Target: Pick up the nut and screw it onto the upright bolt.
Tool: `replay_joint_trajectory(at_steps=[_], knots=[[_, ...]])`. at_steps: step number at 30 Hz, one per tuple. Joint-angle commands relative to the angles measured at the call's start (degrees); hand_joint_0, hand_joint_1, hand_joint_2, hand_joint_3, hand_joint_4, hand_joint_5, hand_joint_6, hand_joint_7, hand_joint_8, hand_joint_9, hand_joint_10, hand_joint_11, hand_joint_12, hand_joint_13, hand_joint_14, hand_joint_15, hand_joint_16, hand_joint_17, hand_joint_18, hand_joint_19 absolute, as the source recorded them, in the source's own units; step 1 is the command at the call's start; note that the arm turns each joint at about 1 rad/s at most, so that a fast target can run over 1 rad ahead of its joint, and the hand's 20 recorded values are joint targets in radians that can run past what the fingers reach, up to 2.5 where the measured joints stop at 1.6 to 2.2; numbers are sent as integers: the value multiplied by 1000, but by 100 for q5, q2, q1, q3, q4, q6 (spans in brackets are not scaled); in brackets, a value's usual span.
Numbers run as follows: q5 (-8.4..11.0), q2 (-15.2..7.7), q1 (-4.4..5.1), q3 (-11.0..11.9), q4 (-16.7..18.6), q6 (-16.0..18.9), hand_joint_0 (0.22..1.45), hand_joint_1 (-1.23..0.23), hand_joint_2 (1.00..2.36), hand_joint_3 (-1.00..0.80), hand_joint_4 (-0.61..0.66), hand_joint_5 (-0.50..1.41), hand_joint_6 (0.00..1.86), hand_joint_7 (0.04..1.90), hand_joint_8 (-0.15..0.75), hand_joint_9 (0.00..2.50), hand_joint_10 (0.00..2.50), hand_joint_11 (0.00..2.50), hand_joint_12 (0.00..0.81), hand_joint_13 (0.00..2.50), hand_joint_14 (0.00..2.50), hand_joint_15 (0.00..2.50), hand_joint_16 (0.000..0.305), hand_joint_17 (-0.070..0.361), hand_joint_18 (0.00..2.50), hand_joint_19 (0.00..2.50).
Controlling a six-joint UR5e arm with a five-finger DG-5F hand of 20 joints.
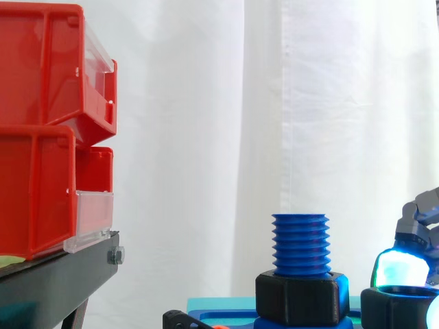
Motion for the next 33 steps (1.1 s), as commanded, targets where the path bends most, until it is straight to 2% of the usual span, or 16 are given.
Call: replay_joint_trajectory(at_steps=[1,9,15,22,25,27,30,33], knots=[[-5,-4,-7,1,-83,29,575,-702,1000,-500,166,-224,718,1066,256,439,3,55,314,467,0,0,41,92,306,0],[-5,5,2,1,-163,38,573,-688,1000,-500,168,-224,724,1064,256,443,3,63,315,469,0,0,41,92,311,0],[-5,48,2,45,-250,222,571,-677,1000,-500,174,-223,724,1059,257,441,2,58,315,471,0,0,41,93,312,0],[-23,330,2,53,-690,398,571,-671,1000,-500,175,-223,723,1067,255,439,0,51,314,472,0,0,41,93,314,0],[-40,541,2,53,-989,504,568,-669,1000,-500,175,-223,723,1058,256,438,0,57,314,472,0,0,42,93,316,0],[-119,699,-7,53,-1208,574,567,-656,1000,-500,181,-222,721,1067,255,436,0,49,314,473,0,0,42,94,319,0],[-401,1015,-42,62,-1551,600,566,-649,1000,-500,187,-223,720,1073,256,436,0,50,314,474,0,0,42,94,321,0],[-612,1200,-86,80,-1701,592,565,-645,1000,-500,188,-223,719,1074,257,436,3,55,314,477,0,0,42,94,322,0]])
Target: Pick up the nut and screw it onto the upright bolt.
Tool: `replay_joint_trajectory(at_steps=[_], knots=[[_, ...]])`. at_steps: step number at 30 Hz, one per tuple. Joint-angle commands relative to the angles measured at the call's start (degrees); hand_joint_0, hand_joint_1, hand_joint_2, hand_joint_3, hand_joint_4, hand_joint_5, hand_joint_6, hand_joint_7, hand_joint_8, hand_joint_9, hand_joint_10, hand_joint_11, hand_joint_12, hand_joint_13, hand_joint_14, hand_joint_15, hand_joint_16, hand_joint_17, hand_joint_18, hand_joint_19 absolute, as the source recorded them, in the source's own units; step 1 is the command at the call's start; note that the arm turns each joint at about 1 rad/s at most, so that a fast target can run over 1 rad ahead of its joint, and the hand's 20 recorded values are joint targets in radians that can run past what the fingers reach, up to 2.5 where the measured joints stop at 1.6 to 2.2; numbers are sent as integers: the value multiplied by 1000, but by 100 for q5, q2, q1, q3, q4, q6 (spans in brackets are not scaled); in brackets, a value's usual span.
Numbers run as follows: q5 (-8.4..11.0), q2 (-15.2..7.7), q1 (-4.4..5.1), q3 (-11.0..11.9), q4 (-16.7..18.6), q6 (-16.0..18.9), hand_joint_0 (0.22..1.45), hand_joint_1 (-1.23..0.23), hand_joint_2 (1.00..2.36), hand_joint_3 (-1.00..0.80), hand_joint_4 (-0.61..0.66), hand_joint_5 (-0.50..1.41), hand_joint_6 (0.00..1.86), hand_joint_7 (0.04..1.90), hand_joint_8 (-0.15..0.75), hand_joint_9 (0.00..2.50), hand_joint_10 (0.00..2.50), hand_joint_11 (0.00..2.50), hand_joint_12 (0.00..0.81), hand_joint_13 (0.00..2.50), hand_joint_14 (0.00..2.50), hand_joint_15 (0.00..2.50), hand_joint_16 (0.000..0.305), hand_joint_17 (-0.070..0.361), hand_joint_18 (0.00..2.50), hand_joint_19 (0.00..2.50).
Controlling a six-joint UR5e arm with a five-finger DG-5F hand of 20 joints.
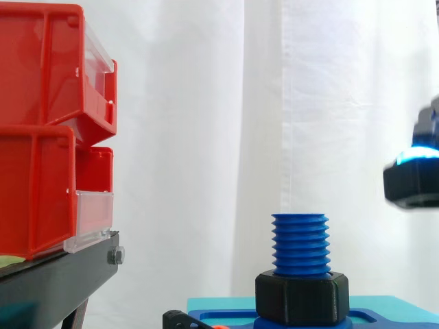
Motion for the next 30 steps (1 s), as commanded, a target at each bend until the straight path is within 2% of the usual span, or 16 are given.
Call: replay_joint_trajectory(at_steps=[1,3,4,5,6,7,9,10,12,13,14,16,18,20,21,30], knots=[[-360,272,-85,75,-284,14,566,-644,1000,-500,189,-223,719,1075,256,437,0,50,314,477,0,0,42,94,321,0],[-544,281,-155,189,-434,23,565,-643,1000,-500,184,-223,718,1069,258,437,2,56,313,476,0,0,42,94,324,0],[-817,281,-252,294,-610,137,565,-643,1000,-500,188,-223,718,1069,257,438,0,55,314,476,0,0,42,94,322,0],[-896,281,-278,338,-645,190,565,-642,1000,-500,188,-223,719,1069,257,438,0,56,314,476,0,0,42,94,323,0],[-1159,272,-375,461,-689,357,565,-642,1000,-500,184,-223,719,1069,258,438,2,57,314,476,0,0,42,94,322,0],[-1458,272,-542,584,-680,541,565,-642,1000,-500,189,-222,718,1070,258,439,2,50,313,476,0,0,42,94,322,0],[-1959,228,-762,716,-671,805,565,-641,1000,-500,188,-222,718,1071,259,440,0,50,313,475,1,0,42,94,323,0],[-2311,176,-885,778,-671,963,565,-641,1000,-500,188,-222,718,1071,259,440,0,49,314,476,0,0,42,94,323,0],[-2671,114,-990,822,-689,1148,565,-638,1000,-500,190,-221,718,1074,260,437,0,55,313,477,0,0,42,94,324,0],[-2935,53,-1087,866,-689,1332,566,-638,1000,-500,189,-221,718,1073,258,438,0,50,313,476,2,0,42,94,324,0],[-3093,0,-1122,892,-680,1473,566,-638,1000,-500,193,-221,718,1067,259,437,2,48,313,477,1,0,42,94,325,0],[-3278,-88,-1175,962,-697,1710,566,-637,1000,-500,189,-221,718,1069,258,439,0,56,313,478,0,0,42,94,325,0],[-3524,-264,-1280,1015,-680,2308,566,-637,1000,-500,193,-220,718,1072,259,437,2,61,313,479,0,0,42,94,325,0],[-3568,-308,-1315,1059,-671,2536,566,-635,1000,-500,192,-220,718,1072,259,438,0,50,316,482,0,0,42,94,331,0],[-3638,-387,-1359,1120,-697,2923,566,-636,1000,-500,194,-220,718,1073,259,438,0,50,316,483,0,0,42,94,331,0],[-3743,-483,-1359,1129,-680,3143,568,-631,1000,-500,189,-218,717,1076,262,442,2,56,314,488,1,0,42,94,336,0]])
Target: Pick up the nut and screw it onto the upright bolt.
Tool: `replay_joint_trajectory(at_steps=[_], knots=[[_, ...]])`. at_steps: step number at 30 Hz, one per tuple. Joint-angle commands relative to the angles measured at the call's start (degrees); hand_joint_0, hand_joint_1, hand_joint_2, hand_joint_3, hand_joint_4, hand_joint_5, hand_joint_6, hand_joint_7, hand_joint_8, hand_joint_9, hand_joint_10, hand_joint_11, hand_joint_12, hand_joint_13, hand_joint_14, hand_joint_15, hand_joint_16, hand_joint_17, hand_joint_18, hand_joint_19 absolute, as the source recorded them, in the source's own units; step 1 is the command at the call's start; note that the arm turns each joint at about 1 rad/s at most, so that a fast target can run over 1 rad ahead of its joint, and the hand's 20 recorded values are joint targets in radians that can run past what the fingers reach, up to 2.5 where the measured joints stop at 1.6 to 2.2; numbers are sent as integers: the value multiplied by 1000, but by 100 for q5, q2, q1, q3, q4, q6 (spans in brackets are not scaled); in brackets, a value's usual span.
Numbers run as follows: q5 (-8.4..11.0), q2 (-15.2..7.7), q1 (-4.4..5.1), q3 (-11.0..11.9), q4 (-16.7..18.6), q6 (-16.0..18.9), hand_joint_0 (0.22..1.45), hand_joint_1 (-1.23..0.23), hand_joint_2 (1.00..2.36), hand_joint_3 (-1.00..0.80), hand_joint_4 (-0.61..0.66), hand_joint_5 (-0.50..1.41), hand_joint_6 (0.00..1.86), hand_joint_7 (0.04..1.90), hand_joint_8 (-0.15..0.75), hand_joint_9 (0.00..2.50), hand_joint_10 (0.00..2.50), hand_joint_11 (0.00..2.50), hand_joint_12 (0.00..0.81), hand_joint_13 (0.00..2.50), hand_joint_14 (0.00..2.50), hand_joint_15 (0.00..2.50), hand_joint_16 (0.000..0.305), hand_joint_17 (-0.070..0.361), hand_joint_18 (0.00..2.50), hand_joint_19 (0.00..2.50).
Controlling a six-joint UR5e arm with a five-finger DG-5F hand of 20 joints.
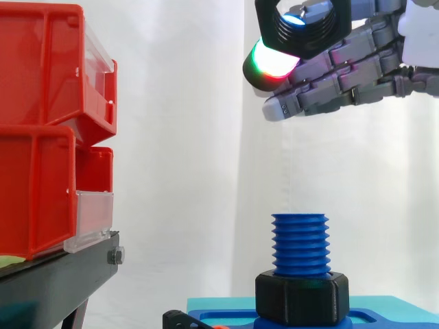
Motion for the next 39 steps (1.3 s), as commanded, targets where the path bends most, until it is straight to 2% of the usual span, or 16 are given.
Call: replay_joint_trajectory(at_steps=[1,6,9,11,13,15,17,19,21,25,39], knots=[[-142,-162,0,9,0,188,568,-632,1000,-500,189,-218,717,1079,262,443,2,58,313,488,0,2,42,94,337,0],[-186,-249,17,9,-8,188,567,-631,1000,-500,190,-217,716,1075,262,443,0,56,313,490,0,0,42,94,339,0],[-195,-267,17,9,-26,38,567,-631,1000,-500,193,-216,716,1070,262,445,0,57,313,491,0,6,42,94,342,0],[-186,-267,-9,9,-35,-182,568,-629,1000,-500,189,-216,716,1072,263,444,2,63,313,493,0,3,42,94,343,0],[-195,-267,-18,9,-70,-252,568,-628,1000,-500,195,-216,715,1069,262,447,2,65,313,494,0,13,42,94,344,0],[-230,-267,-62,9,-290,-313,567,-628,1000,-500,191,-215,714,1085,263,448,2,64,313,499,0,8,42,94,346,0],[-213,-267,-79,9,-351,-349,567,-627,1000,-500,190,-214,714,1075,263,448,2,57,313,500,0,9,42,94,348,0],[-195,-267,-123,9,-439,-533,568,-627,1000,-500,191,-214,713,1080,264,451,0,58,313,501,0,8,42,94,349,0],[-195,-258,-202,9,-430,-858,567,-626,1000,-500,193,-213,713,1075,264,451,2,58,312,502,0,11,42,94,349,0],[-221,-267,-238,9,-421,-1096,566,-622,1000,-500,196,-213,711,1084,265,453,0,59,312,506,0,9,42,94,350,0],[-274,-276,-255,9,-307,-1649,566,-621,1000,-500,197,-210,709,1085,268,465,0,56,311,513,0,14,42,94,350,0]])
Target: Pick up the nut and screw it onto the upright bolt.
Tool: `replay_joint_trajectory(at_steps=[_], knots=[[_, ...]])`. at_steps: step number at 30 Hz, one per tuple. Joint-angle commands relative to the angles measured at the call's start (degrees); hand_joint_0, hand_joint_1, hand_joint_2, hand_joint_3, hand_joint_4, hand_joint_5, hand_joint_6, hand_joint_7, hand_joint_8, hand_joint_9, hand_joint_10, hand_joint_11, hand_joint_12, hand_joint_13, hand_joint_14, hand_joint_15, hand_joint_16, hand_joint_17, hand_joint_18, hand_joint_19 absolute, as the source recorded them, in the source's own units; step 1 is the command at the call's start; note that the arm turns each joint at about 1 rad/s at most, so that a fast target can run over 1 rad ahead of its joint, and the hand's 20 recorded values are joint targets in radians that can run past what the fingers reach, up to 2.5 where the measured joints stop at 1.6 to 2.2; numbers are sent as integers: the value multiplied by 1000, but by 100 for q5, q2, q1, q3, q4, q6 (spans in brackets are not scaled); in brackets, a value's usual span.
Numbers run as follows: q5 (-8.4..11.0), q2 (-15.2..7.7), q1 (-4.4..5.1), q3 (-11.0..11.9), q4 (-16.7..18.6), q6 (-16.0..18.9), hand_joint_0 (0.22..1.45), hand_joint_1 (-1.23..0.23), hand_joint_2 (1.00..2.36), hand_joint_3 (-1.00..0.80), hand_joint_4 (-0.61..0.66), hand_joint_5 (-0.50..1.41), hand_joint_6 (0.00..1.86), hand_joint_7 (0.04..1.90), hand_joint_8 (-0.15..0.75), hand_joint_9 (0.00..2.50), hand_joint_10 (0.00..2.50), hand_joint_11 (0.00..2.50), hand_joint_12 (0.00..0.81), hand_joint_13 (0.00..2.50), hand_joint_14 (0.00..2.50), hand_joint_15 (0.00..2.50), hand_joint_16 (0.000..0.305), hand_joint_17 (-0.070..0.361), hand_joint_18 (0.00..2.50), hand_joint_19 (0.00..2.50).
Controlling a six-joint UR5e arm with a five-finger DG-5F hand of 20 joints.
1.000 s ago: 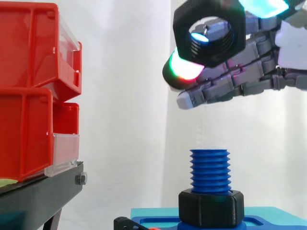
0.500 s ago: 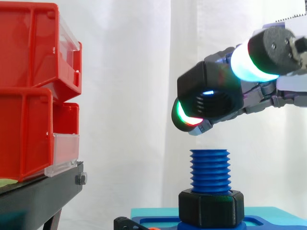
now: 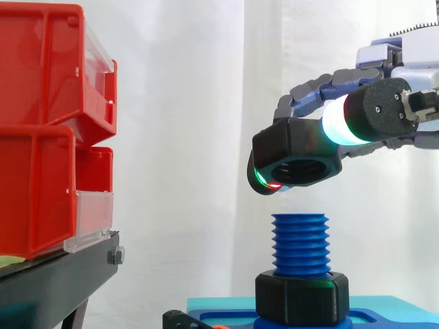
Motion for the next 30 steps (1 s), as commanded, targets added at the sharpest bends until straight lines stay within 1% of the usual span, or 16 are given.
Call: replay_joint_trajectory(at_steps=[1,3,4,5,7,9,14,16,23,30], knots=[[-145,3,-1,3,84,-115,565,-622,1000,-500,195,-210,709,1086,268,465,0,64,311,513,0,11,42,94,350,0],[-295,-5,-1,-6,119,-168,565,-620,1000,-500,194,-210,709,1093,268,467,0,57,311,513,0,14,42,94,350,0],[-418,-14,8,3,128,-256,565,-621,1000,-500,200,-209,709,1087,268,467,0,65,312,513,0,15,42,94,350,0],[-453,-67,8,-6,136,-317,566,-620,1000,-500,197,-209,709,1088,269,465,2,57,312,513,0,12,42,94,350,0],[-435,-67,8,-6,136,-326,566,-620,1000,-500,199,-209,709,1089,269,466,0,52,311,515,0,18,42,94,349,0],[-382,-155,25,-6,145,-326,565,-620,1000,-500,201,-209,708,1089,269,465,0,63,311,514,0,11,42,93,348,0],[-215,-190,87,3,224,-335,565,-620,1000,-500,198,-209,708,1090,268,464,0,63,313,514,1,11,41,93,348,0],[-207,-190,104,-6,242,-335,565,-620,1000,-500,199,-209,708,1096,269,464,2,57,312,514,0,15,41,93,347,0],[-215,-190,61,3,198,-326,564,-621,1000,-500,198,-208,708,1090,269,463,2,61,313,514,0,11,41,93,351,0],[-224,-190,43,3,198,-326,563,-619,1000,-500,199,-208,708,1099,269,466,0,57,312,513,0,14,41,93,349,0]])
